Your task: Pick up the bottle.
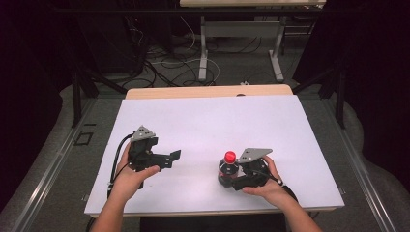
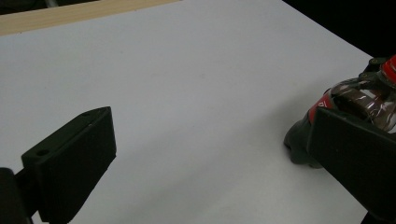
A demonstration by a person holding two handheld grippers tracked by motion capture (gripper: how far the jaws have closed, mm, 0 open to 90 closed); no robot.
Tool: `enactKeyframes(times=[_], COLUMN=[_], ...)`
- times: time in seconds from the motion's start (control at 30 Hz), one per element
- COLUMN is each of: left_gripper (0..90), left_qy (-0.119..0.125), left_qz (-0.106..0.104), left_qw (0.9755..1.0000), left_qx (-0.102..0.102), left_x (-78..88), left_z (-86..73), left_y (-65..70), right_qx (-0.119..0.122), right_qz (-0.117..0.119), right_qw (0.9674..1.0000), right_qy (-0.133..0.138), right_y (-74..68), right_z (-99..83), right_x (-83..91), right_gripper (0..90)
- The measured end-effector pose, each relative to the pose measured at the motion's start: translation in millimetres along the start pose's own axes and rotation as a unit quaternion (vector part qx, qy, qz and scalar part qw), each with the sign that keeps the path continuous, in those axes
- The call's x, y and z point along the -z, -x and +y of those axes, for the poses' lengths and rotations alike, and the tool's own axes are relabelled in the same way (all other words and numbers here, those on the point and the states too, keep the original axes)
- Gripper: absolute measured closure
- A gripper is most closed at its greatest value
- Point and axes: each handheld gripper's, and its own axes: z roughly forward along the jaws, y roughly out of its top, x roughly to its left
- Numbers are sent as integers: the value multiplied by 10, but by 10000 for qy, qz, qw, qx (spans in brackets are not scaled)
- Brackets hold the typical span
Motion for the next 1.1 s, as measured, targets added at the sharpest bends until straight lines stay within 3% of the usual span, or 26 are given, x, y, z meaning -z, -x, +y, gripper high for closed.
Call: enactKeyframes(times=[0.17,0.27,0.37,0.6,0.87,1.1], left_gripper=[18,21,27,27,37,115], left_qy=[0,-21,-19,-24,1,88], left_qz=[19,2,-19,-78,-160,-317], left_qw=[10000,10000,10000,9999,9995,9984], left_qx=[6,3,-36,-114,-274,-451], left_x=[-11,-19,-27,-27,-21,-4], left_z=[-6,-7,-4,10,39,101], left_y=[-6,-3,18,49,126,237], right_qx=[51,200,105,230,319,368], right_qz=[-102,-188,-231,-346,-298,-202], right_qw=[9999,9996,9997,9991,9990,9988], right_qy=[15,54,-10,56,76,-251], right_y=[-26,-42,-67,-112,-163,-121], right_z=[-2,4,8,38,118,301], right_x=[7,9,21,-7,0,-13], right_gripper=[286,293,296,304,307,306])
